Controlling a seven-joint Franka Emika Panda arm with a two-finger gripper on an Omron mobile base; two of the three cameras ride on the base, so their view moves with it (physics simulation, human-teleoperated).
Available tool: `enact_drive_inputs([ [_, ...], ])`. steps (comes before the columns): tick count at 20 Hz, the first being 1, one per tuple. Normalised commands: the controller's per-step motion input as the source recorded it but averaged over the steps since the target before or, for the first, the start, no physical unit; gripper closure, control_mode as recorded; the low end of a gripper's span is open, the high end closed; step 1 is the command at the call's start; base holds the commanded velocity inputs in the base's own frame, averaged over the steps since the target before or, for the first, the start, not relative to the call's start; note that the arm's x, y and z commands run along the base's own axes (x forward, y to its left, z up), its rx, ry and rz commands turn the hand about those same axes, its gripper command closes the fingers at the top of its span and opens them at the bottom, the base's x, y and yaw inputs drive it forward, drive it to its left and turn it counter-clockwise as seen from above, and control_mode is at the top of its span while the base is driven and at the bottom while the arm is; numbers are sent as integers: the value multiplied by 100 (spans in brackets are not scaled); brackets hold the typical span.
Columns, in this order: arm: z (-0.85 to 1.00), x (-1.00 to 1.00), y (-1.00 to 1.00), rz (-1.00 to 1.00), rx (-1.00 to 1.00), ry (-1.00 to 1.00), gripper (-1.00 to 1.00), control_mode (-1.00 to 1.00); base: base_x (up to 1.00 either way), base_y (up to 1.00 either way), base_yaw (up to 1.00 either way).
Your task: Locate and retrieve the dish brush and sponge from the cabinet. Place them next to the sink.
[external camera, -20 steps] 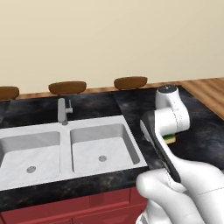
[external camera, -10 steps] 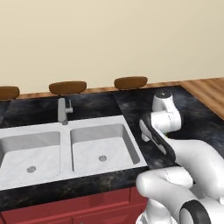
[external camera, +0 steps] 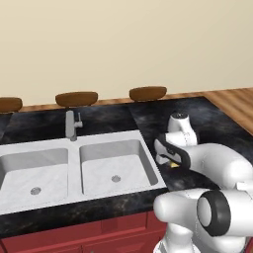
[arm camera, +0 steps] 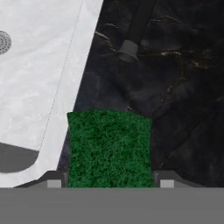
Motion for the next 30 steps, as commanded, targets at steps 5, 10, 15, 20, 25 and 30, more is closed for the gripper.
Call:
enact_drive_inputs([
  [5,-35,28,0,-1,0,0,100,-100,0,0,0],
  [10,-37,13,0,-1,0,0,100,-100,0,0,0],
  [15,-27,3,0,-2,1,0,100,-100,0,0,0],
  [20,-23,0,0,-3,2,0,100,-100,0,0,0],
  [25,-23,0,0,-3,3,0,-100,-100,0,0,0],
  [30,-3,0,1,0,0,0,-100,-100,0,0,0],
])
